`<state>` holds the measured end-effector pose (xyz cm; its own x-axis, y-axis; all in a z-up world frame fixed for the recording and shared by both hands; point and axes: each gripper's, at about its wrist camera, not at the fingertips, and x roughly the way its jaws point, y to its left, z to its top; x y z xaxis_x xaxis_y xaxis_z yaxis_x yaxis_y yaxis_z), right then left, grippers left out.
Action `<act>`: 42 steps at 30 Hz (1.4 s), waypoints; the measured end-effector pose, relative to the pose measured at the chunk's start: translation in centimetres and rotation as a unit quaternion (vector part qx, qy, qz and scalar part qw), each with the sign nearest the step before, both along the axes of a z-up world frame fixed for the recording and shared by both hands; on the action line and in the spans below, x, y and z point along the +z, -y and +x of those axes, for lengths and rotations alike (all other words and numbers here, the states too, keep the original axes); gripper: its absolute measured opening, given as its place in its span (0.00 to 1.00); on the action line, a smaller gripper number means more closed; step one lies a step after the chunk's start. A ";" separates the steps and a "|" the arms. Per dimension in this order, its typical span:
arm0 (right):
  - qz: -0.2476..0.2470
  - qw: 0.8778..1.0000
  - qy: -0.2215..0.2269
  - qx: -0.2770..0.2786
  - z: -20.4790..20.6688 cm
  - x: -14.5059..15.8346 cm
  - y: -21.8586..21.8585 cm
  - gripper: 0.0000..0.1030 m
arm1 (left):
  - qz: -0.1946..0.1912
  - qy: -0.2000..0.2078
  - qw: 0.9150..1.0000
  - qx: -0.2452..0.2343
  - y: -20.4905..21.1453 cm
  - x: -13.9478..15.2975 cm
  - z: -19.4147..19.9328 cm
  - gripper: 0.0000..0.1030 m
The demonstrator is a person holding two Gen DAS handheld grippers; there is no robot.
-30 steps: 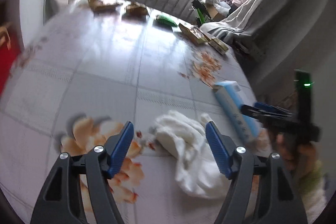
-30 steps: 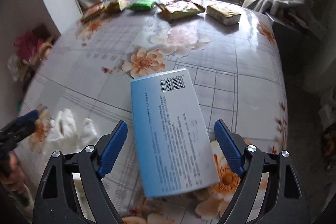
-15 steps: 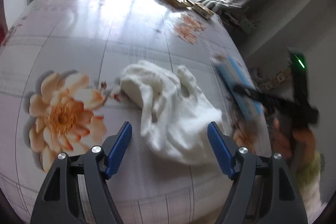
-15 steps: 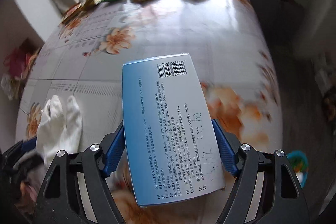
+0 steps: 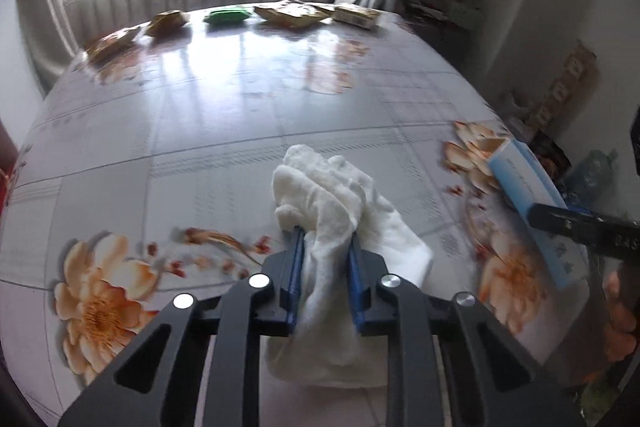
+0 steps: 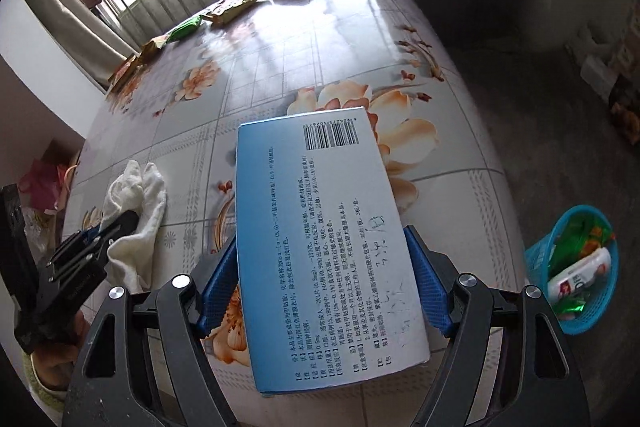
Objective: Collect trash
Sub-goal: 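Grasp the white glove with the left tool while the right tool holds the box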
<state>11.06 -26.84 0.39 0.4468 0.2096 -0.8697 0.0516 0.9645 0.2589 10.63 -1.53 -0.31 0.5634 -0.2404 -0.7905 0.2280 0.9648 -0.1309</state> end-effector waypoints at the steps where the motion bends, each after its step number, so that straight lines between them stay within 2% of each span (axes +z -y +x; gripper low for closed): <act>1: 0.000 1.000 0.000 -0.002 0.0 -0.1 0.0 0.69 | 0.002 0.001 1.000 -0.005 0.3 0.0 -0.3 0.15; 10: 0.014 1.000 0.009 -0.007 -0.9 0.1 0.5 0.68 | 0.034 0.020 0.999 -0.031 2.5 -0.1 -1.6 0.12; 25: 0.046 0.999 0.012 -0.015 -1.7 0.3 0.8 0.68 | 0.037 0.039 0.998 -0.037 2.9 0.9 -2.5 0.11; 42: 0.079 0.996 0.039 -0.012 -2.2 1.9 1.4 0.68 | 0.043 0.071 0.996 -0.038 4.0 3.4 -3.9 0.11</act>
<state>8.90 -28.21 2.32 0.5177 0.3298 -0.7894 0.0474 0.9103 0.4113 6.72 -5.54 3.11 0.6531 -0.2209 -0.7243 0.3113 0.9503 -0.0090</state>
